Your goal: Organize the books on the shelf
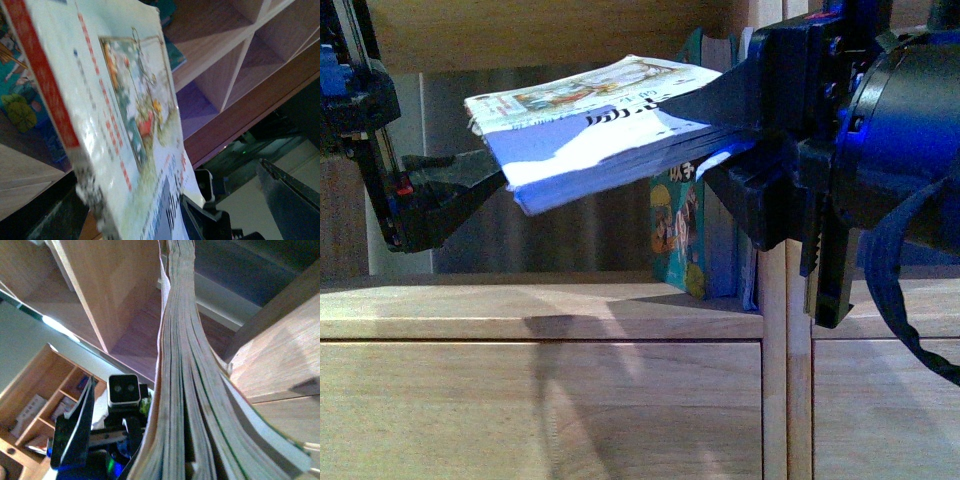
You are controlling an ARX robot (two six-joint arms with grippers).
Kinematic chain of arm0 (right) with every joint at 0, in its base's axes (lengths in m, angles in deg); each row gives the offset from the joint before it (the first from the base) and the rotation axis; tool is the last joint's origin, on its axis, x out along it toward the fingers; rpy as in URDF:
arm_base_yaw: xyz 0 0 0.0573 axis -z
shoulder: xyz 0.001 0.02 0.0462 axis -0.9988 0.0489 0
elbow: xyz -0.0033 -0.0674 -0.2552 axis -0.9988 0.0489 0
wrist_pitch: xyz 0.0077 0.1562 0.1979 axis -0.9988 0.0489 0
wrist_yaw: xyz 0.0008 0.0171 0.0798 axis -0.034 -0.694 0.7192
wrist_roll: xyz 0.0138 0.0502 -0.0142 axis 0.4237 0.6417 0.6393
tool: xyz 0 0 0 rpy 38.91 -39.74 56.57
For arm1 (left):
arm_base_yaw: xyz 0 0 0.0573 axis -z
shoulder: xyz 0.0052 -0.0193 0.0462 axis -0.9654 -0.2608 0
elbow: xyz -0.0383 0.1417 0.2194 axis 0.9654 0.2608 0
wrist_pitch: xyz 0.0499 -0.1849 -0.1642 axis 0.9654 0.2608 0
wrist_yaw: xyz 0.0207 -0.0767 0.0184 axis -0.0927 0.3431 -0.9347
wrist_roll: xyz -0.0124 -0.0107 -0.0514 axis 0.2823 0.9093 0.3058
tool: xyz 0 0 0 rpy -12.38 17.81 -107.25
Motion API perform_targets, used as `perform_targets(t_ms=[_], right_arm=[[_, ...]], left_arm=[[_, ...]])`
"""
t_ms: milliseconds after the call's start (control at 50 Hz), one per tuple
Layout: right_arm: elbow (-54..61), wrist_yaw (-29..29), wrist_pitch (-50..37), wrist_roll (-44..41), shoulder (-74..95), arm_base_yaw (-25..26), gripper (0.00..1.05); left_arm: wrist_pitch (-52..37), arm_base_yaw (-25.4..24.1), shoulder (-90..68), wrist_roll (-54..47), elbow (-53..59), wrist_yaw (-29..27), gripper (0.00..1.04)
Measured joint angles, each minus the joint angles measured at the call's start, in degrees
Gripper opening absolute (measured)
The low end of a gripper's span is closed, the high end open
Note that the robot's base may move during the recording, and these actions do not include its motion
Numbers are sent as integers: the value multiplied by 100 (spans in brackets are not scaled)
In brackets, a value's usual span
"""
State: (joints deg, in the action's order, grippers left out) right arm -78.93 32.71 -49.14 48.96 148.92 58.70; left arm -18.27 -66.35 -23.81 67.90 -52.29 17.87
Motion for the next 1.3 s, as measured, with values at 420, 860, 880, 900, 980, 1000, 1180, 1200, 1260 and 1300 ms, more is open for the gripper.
perform_targets(t_ms=[420,860,880,900,980,1000,1180,1200,1260,1300], right_arm=[[-7,181,-439,1012,68,-348,7],[-31,-42,-380,745,227,-758,12],[-33,-9,-339,680,234,-778,16],[-35,37,-315,640,245,-811,20],[-35,111,-295,540,304,-922,30],[-35,125,-293,535,313,-940,32],[-15,133,-343,476,337,-1029,53],[-7,136,-354,474,337,-1032,54],[70,146,-382,466,297,-1032,63],[144,157,-396,457,249,-1032,68]], left_arm=[[-254,87,87,107,109,35,97],[-144,35,142,-31,111,-96,40],[-160,35,142,-28,111,-90,37],[-164,35,142,-26,114,-83,33],[-164,42,144,-28,129,-48,23],[-164,46,144,-28,133,-44,21],[-118,26,195,-94,140,-81,16],[-94,22,197,-109,140,-92,16],[48,-9,216,-232,138,-140,16],[155,-24,221,-313,136,-186,16]])
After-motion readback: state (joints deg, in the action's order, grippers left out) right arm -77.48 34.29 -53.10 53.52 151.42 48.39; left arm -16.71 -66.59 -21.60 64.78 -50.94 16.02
